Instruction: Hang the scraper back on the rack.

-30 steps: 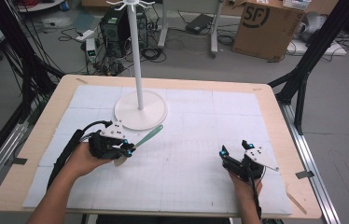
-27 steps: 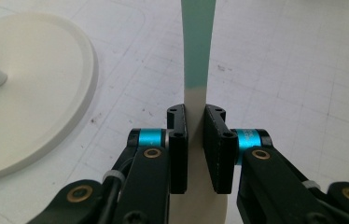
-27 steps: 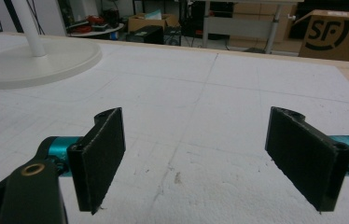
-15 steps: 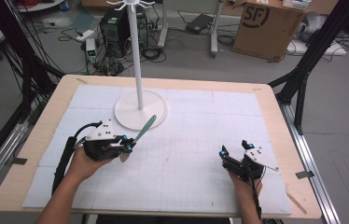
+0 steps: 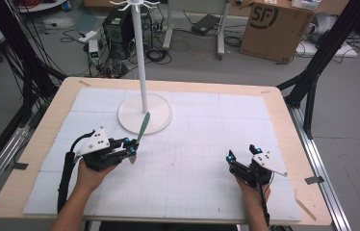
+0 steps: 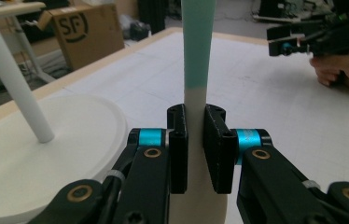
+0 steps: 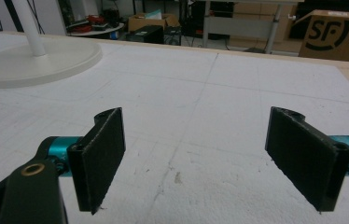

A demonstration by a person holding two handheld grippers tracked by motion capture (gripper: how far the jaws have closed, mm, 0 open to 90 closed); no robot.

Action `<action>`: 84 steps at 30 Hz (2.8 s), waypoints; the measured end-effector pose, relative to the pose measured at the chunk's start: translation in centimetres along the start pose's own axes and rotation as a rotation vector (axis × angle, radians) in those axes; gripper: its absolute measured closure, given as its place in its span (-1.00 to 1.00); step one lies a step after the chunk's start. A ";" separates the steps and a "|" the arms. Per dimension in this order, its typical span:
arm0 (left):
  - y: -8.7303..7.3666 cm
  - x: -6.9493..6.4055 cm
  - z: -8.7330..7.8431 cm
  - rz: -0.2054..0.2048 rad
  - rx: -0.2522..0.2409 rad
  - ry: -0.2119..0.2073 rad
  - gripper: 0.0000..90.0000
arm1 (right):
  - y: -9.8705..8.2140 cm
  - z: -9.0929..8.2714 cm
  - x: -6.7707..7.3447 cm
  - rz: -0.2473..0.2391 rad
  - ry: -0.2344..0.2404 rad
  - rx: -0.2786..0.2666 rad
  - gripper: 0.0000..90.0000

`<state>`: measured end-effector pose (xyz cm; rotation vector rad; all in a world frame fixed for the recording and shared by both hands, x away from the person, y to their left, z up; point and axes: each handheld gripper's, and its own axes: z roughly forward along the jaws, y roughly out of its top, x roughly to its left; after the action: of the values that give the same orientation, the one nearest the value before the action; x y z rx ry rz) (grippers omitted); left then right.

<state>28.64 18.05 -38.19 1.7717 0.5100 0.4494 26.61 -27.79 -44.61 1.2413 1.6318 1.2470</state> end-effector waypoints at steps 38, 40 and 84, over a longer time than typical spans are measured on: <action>-1.9 -0.8 -1.8 -0.089 -0.360 0.332 0.79 | 0.0 0.0 0.0 -0.004 0.000 -0.003 -0.58; -1.8 -0.6 -1.8 -0.097 -0.367 0.337 0.79 | 0.0 0.0 0.0 -0.007 0.000 -0.002 -0.57; 7.7 4.3 0.9 -0.099 -0.351 0.454 0.79 | 0.0 0.0 0.1 -0.011 -0.001 -0.004 -0.57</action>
<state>33.53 18.04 -30.82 1.2996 0.7804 0.8261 26.62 -27.70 -44.61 1.2290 1.6318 1.2425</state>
